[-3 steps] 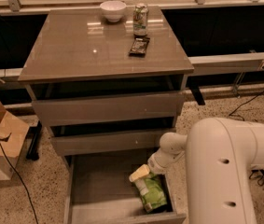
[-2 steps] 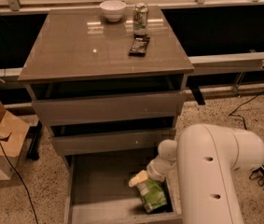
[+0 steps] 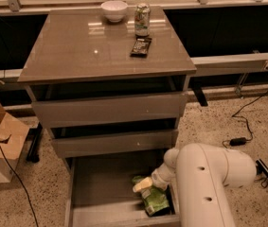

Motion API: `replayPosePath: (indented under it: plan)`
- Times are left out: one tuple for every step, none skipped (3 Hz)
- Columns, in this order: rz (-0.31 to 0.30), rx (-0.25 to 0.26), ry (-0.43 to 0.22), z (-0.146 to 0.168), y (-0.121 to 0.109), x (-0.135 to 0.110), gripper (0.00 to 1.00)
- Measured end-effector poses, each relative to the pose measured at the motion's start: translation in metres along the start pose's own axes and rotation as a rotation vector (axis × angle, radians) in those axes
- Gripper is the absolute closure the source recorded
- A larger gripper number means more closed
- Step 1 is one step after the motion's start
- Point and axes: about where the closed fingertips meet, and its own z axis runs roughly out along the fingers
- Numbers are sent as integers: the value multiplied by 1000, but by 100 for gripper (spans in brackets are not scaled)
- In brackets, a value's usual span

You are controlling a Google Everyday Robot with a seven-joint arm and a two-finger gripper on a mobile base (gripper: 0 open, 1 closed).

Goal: Pick green rice chip bag from bottom drawer and place on counter

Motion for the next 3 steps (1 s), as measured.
replayPosePath:
  plan:
    - [14,-20,25,19,-15,-1,0]
    - [50,-46,70,36,-26,7,16]
    - [59,-55,81,37,-25,11,49]
